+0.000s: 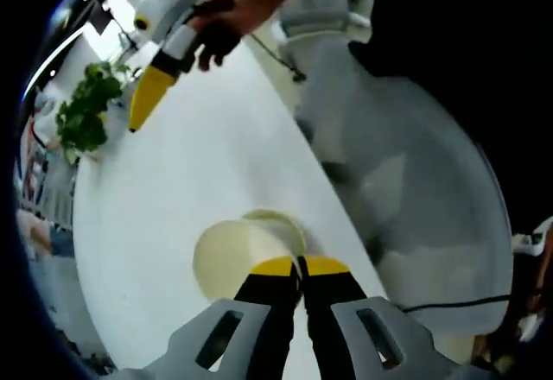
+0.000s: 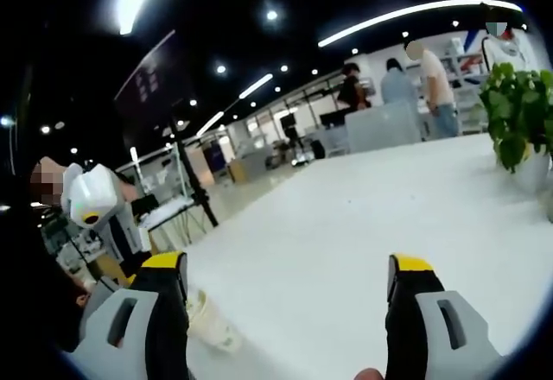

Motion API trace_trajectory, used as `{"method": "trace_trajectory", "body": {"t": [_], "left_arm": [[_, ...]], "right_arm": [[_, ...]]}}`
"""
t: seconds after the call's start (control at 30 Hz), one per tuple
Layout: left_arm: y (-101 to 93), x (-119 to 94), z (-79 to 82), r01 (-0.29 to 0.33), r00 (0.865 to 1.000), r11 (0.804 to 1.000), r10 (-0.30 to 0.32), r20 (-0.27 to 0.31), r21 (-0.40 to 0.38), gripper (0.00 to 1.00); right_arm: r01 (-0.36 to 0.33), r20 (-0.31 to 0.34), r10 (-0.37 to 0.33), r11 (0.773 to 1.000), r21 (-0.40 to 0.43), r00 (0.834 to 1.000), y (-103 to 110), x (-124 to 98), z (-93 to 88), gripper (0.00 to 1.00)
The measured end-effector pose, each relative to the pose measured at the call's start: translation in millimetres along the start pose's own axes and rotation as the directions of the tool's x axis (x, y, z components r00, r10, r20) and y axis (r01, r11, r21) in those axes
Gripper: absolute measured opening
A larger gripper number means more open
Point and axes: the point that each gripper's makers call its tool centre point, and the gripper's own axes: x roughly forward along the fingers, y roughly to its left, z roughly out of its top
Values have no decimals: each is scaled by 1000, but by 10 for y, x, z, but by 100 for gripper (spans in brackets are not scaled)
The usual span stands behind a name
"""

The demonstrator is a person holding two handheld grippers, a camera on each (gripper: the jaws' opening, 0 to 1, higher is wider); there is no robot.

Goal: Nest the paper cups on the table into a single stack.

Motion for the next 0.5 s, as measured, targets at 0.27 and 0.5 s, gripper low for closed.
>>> {"method": "trace_trajectory", "body": {"t": [0.27,0.5], "left_arm": [[15,89,9,24,1000,1000,-24,-4,6,0],[-24,130,-17,47,999,999,-47,6,-1,1]], "right_arm": [[4,-5,-4,1000,9,1000,4,-27,-54,94],[5,-6,-5,1000,16,1000,-12,-36,-64,93]]}}
